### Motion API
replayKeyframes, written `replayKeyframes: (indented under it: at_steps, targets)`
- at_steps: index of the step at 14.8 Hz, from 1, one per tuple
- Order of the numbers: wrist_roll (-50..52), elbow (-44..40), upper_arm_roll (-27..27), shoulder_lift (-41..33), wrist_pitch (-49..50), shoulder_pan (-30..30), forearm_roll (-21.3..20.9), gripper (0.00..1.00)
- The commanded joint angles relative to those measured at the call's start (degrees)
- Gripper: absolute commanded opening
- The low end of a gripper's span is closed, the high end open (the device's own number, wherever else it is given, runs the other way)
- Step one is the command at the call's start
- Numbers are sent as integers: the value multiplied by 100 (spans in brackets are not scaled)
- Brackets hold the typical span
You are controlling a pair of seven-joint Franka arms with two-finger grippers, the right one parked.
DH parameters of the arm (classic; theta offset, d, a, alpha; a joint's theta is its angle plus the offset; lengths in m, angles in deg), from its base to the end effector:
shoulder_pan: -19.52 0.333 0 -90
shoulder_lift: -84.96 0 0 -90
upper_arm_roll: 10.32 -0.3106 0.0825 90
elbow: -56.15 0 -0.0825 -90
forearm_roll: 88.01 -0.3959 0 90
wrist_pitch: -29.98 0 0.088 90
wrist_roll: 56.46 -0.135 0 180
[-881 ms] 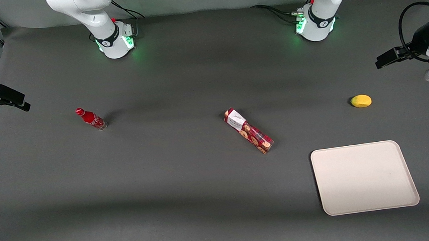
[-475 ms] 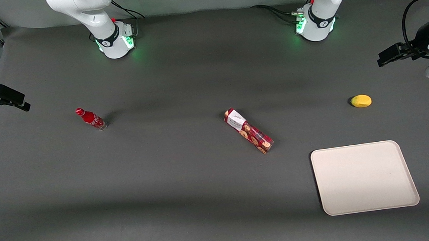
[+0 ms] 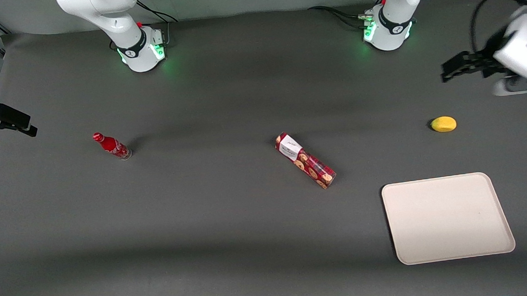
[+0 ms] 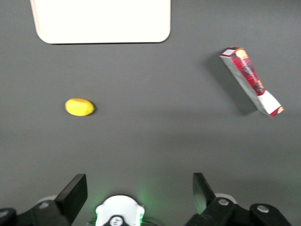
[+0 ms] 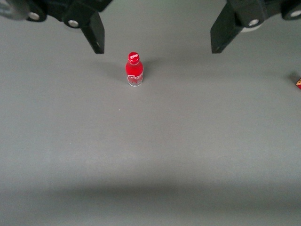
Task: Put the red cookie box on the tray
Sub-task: 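Move the left gripper out from rest toward the tartan shortbread box, then lower the open left gripper over the red tartan shortbread box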
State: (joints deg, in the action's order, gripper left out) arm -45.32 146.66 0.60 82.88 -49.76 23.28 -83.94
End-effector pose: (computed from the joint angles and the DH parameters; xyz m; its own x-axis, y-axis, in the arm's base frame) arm 0.5257 -0.0784 0.5929 0.9852 0.0592 -0.1609 0.0654 -0.9973 0.0336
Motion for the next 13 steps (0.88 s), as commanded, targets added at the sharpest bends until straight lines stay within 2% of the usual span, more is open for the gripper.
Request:
replayKeyframes:
  at_steps: [1, 7, 11, 13]
  targets:
    - [1483, -148, 663, 382, -417, -78, 49, 100]
    - [5121, -122, 1842, 1717, -2015, -139, -91, 100]
    - [6608, -96, 2063, 2631, -2789, -445, -530, 100]
    - [7242, -87, 2081, 3150, -3212, -630, -977, 100]
